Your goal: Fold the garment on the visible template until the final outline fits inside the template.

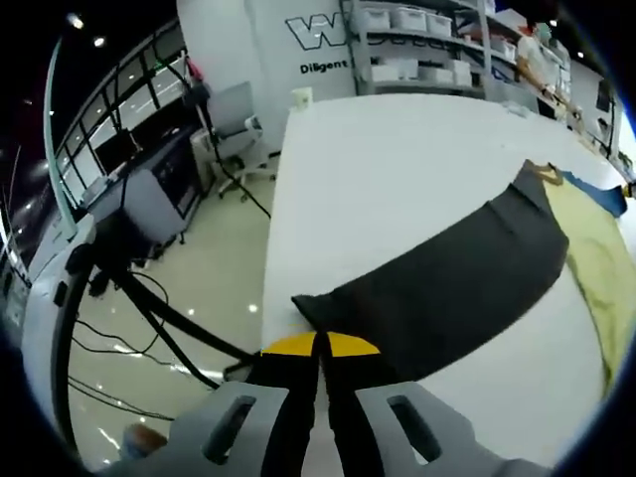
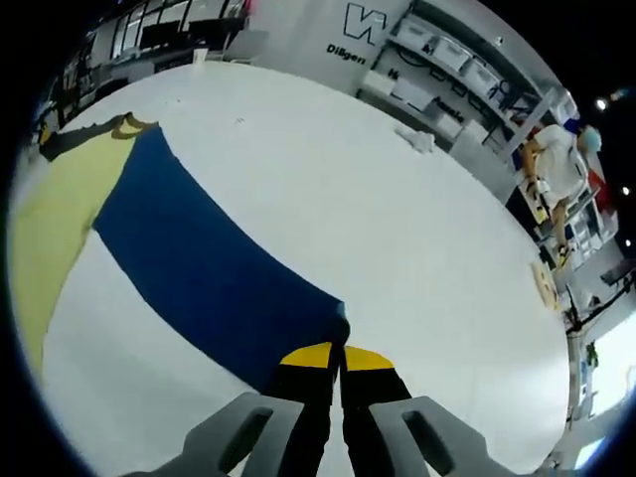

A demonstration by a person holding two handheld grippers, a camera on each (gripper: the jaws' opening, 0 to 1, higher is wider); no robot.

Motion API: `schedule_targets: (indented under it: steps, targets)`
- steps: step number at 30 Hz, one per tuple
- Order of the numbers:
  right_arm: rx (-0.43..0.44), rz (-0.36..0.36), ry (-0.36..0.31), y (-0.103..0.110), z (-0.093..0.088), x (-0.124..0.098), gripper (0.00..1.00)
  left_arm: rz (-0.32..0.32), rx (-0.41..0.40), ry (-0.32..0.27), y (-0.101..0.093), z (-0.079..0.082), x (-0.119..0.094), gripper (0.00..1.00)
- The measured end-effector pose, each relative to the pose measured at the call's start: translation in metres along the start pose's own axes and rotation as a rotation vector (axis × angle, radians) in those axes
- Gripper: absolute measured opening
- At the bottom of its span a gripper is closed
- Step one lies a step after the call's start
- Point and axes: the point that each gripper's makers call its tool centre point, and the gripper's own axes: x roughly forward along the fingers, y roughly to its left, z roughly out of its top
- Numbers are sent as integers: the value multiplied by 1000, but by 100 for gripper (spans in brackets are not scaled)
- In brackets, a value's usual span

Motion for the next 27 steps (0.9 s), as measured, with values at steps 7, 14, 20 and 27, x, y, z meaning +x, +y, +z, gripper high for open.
schedule_targets:
  steps: [7, 14, 20, 27]
  targets:
    - [12, -3, 9, 0, -7, 1, 0, 17, 9, 6, 7, -3, -2, 2]
    - [27, -5, 12, -2, -11, 3, 0, 43, 17, 6, 14, 0, -7, 1]
    - [36, -16, 16, -7, -14, 0, 0, 43, 24, 10, 13, -2, -9, 1]
    - [54, -33, 23, -19, -21, -3, 0, 43, 21, 8, 11, -1, -10, 1]
